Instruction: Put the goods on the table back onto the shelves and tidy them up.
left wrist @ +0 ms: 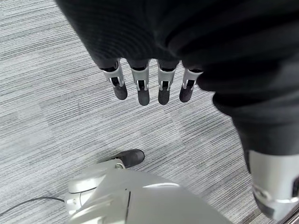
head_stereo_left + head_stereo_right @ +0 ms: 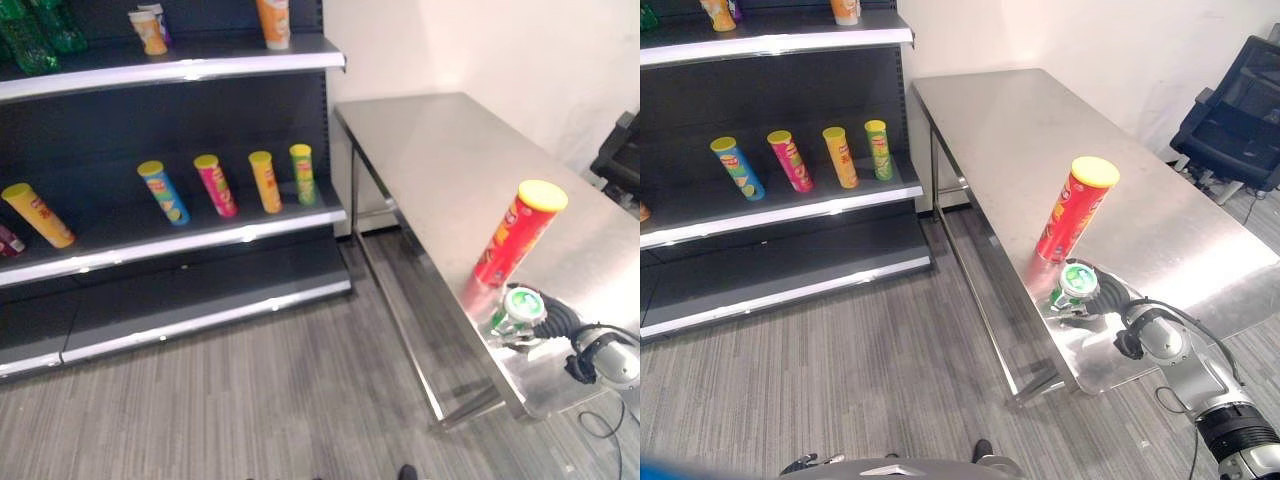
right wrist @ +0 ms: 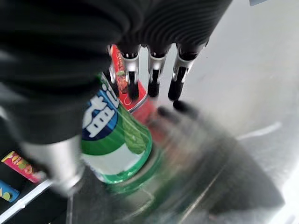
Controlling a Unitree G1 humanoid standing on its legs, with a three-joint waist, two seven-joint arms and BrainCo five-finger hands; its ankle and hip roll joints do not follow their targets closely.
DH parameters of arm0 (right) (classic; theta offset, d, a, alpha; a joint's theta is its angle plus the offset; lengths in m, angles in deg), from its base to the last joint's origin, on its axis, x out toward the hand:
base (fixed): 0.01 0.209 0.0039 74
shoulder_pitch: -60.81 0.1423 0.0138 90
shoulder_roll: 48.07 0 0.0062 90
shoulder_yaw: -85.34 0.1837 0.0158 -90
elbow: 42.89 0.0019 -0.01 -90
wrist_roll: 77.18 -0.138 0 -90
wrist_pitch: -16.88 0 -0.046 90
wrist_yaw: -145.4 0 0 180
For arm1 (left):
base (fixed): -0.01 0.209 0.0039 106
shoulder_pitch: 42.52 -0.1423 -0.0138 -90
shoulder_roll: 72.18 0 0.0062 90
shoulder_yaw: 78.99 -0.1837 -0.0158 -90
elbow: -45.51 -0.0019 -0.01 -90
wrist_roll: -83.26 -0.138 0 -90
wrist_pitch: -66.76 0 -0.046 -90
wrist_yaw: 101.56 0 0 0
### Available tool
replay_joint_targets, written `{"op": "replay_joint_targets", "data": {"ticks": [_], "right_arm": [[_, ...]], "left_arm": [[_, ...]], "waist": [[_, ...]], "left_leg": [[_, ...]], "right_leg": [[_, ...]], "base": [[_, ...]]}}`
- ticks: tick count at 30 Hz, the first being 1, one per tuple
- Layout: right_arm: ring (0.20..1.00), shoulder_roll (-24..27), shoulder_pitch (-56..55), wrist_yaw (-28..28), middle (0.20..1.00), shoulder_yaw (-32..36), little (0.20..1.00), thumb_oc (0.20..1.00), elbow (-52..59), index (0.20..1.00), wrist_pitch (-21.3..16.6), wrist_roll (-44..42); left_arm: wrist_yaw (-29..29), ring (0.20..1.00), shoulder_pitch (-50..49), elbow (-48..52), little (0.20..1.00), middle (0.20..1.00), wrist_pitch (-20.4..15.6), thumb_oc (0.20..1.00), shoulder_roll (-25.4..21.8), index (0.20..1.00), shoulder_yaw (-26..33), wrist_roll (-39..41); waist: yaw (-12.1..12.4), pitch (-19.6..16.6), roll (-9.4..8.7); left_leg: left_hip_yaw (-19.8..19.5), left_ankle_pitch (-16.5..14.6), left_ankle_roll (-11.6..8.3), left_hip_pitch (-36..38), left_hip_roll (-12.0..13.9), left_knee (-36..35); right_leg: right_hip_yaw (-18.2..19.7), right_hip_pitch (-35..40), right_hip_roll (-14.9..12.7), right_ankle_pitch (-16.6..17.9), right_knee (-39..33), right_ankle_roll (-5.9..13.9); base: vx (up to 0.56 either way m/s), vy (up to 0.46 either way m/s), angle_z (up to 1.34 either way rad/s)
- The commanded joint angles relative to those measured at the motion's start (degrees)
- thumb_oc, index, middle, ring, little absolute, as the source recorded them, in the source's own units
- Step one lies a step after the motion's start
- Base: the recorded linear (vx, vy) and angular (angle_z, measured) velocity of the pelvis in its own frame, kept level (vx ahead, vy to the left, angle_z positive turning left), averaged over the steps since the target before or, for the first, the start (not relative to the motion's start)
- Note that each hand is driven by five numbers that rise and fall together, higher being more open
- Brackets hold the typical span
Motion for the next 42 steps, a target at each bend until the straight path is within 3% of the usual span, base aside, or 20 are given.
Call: {"op": "replay_joint_targets", "data": {"ticks": [1,12,19,22,24,26,27,28,29,31,32,33,34,35,37,38,39,41,42], "right_arm": [[0.200,-0.7,5.1,2.7,0.200,-0.4,0.200,0.200,0.7,0.200,-1.6,1.3],[0.200,-3.6,2.6,6.8,0.200,4.7,0.200,0.200,2.3,0.200,-1.2,3.8],[0.200,-5.3,0.1,8.4,0.200,10.4,0.200,0.200,11.7,0.200,-2.4,2.4],[0.200,-6.5,1.4,9.2,0.200,11.0,0.200,0.200,14.3,0.200,-3.2,0.4],[0.200,-7.9,2.1,10.1,0.200,11.8,0.200,0.200,15.8,0.200,-3.6,-0.6],[0.200,-9.1,2.0,10.6,0.200,12.1,0.200,0.200,17.0,0.200,-3.8,-0.6],[0.200,-10.3,2.2,10.8,0.200,12.4,0.200,0.200,18.4,0.200,-4.1,-1.3],[0.200,-10.3,2.2,10.8,0.200,12.4,0.200,0.200,18.4,0.200,-4.1,-1.3],[0.200,-10.7,2.2,11.6,0.200,12.9,0.200,0.200,19.0,0.200,-4.5,-1.7],[0.200,-10.7,1.7,12.4,0.200,13.6,0.200,0.200,19.2,0.200,-4.6,-1.8],[0.200,-10.5,1.2,12.1,0.200,13.9,0.200,0.200,19.9,0.200,-4.4,-1.4],[0.200,-10.5,1.2,12.1,0.200,13.9,0.200,0.200,19.9,0.200,-4.4,-1.4],[0.200,-10.8,-0.2,12.1,0.200,15.1,0.200,0.200,20.5,0.200,-3.8,-0.2],[0.200,-11.0,-0.7,11.9,0.200,15.3,0.200,0.200,20.4,0.200,-3.3,0.4],[0.200,-12.0,0.7,11.7,0.200,14.0,0.200,0.200,19.7,0.200,-2.3,1.4],[0.200,-12.1,0.8,11.8,0.200,13.9,0.200,0.200,19.7,0.200,-2.3,1.4],[0.200,-13.2,2.7,12.1,0.200,12.6,0.200,0.200,19.3,0.200,-2.1,0.7],[0.200,-13.9,4.8,12.5,0.200,11.2,0.200,0.200,18.9,0.200,-1.8,0.7],[0.200,-13.9,4.9,12.5,0.200,11.2,0.200,0.200,18.9,0.200,-1.8,0.7]], "left_arm": [[1.3,1.000,3.2,-1.7,1.000,1.000,-1.4,1.000,-1.7,1.000,-1.5,-0.9],[2.0,1.000,2.9,-1.4,1.000,1.000,-1.2,1.000,-1.6,1.000,-0.9,-1.3],[2.4,1.000,1.6,1.0,1.000,1.000,-1.1,1.000,-2.0,1.000,1.7,0.6],[2.8,1.000,2.3,3.0,1.000,1.000,-1.2,1.000,-2.3,1.000,2.2,3.4],[3.2,1.000,3.3,4.4,1.000,1.000,-1.4,1.000,-2.1,1.000,2.7,6.5],[3.3,1.000,3.3,4.2,1.000,1.000,-1.5,1.000,-1.4,1.000,3.2,8.0],[3.6,1.000,3.1,3.2,1.000,1.000,-1.6,1.000,-1.3,1.000,3.7,8.2],[3.6,1.000,3.1,3.2,1.000,1.000,-1.6,1.000,-1.3,1.000,3.7,8.2],[4.4,1.000,3.5,2.3,1.000,1.000,-1.8,1.000,-1.5,1.000,3.7,8.1],[5.2,1.000,3.8,2.3,1.000,1.000,-1.8,1.000,-1.9,1.000,3.6,7.2],[5.0,1.000,3.8,2.2,1.000,1.000,-1.8,1.000,-2.0,1.000,3.7,6.7],[5.0,1.000,3.8,2.2,1.000,1.000,-1.8,1.000,-2.0,1.000,3.7,6.7],[5.0,1.000,3.9,1.9,1.000,1.000,-1.7,1.000,-1.8,1.000,3.4,5.2],[5.0,1.000,4.1,1.6,1.000,1.000,-1.6,1.000,-1.8,1.000,3.0,4.2],[5.0,1.000,4.5,1.9,1.000,1.000,-1.5,1.000,-2.5,1.000,2.5,3.1],[5.0,1.000,4.5,1.9,1.000,1.000,-1.5,1.000,-2.6,1.000,2.6,3.0],[4.9,1.000,4.8,2.3,1.000,1.000,-1.3,1.000,-3.8,1.000,2.4,2.8],[5.1,1.000,4.9,2.2,1.000,1.000,-0.9,1.000,-4.9,1.000,2.5,2.8],[5.1,1.000,4.9,2.2,1.000,1.000,-0.9,1.000,-4.9,1.000,2.6,2.8]], "waist": [[1.9,-0.1,-0.14],[1.9,-0.2,0.09],[2.2,0.8,0.31],[3.0,4.0,-0.68],[3.2,6.1,-1.24],[3.2,5.7,-1.05],[3.3,5.1,-1.27],[3.3,5.2,-1.28],[3.0,4.8,-1.07],[2.8,4.5,-0.67],[2.7,3.7,0.08],[2.7,3.7,0.08],[2.7,1.9,1.22],[2.6,1.4,1.14],[2.9,1.6,0.27],[3.0,1.6,0.02],[3.7,2.0,-0.38],[4.2,2.6,-0.49],[4.1,2.5,-0.58]], "left_leg": [[4.0,-0.8,-2.82,-1.1,2.3,0.9],[3.8,-1.0,-2.68,-0.8,2.3,0.9],[2.4,-0.7,-2.71,-0.9,2.9,1.5],[0.0,-2.3,-3.09,-7.7,2.4,11.4],[-3.3,-3.0,-4.68,-14.8,1.6,19.8],[-4.2,-2.1,-5.33,-15.4,4.1,18.3],[-5.2,0.8,-5.37,-14.1,8.3,13.0],[-5.1,0.8,-5.38,-14.0,8.3,12.9],[-5.8,5.6,-6.16,-14.3,13.2,6.2],[-2.7,8.9,-7.32,-15.2,17.0,1.6],[-1.8,9.0,-8.06,-14.4,17.6,0.9],[-1.8,9.0,-8.06,-14.4,17.6,0.9],[-0.9,8.4,-9.07,-13.8,16.6,0.9],[-0.5,7.8,-8.74,-13.6,15.1,1.2],[0.9,5.9,-7.24,-13.3,12.2,3.5],[1.1,5.8,-7.09,-13.4,12.0,3.8],[2.4,4.0,-4.93,-13.6,9.7,5.0],[3.0,2.8,-2.96,-13.0,7.7,5.3],[3.0,2.9,-2.87,-13.2,7.6,5.3]], "right_leg": [[0.0,2.1,-1.0,-5.5,1.0,2.94],[-0.1,2.5,-1.0,-5.8,1.0,2.81],[1.0,2.0,0.0,-6.7,1.0,2.09],[1.6,0.8,-0.6,-7.0,2.0,1.21],[0.5,-0.2,-0.9,-7.3,2.5,0.36],[-0.4,0.5,-0.8,-7.6,1.9,0.59],[-0.3,0.7,-1.1,-7.8,2.1,1.35],[-0.3,0.7,-1.2,-7.8,2.1,1.34],[0.0,0.6,-2.3,-8.8,2.6,2.44],[-0.4,1.1,-3.8,-10.0,2.9,3.44],[-0.5,1.4,-4.3,-9.9,2.9,4.11],[-0.5,1.4,-4.3,-9.9,2.9,4.11],[-1.7,2.4,-6.5,-8.8,2.9,5.54],[-2.3,2.8,-8.8,-7.2,3.4,6.42],[-1.8,1.6,-13.0,-2.5,6.6,7.20],[-1.6,1.4,-13.3,-2.5,6.7,7.35],[-2.0,-0.8,-16.2,2.0,9.8,6.98],[-2.5,-2.5,-17.7,4.5,13.4,5.96],[-2.4,-2.6,-17.8,4.6,13.4,5.98]], "base": [[0.00,0.000,0.00],[0.01,-0.008,0.02],[0.00,-0.051,0.01],[-0.16,-0.065,0.02],[-0.19,-0.029,0.41],[0.08,0.134,0.70],[0.14,0.172,0.44],[0.20,0.375,0.25],[0.14,0.366,0.12],[0.19,0.484,0.27],[0.14,0.325,0.43],[0.25,0.509,0.33],[0.27,0.549,0.17],[0.34,0.727,0.04],[0.16,0.435,0.09],[0.10,0.467,-0.04],[0.10,0.477,0.03],[0.09,0.435,0.08],[0.10,0.333,-0.05]]}}
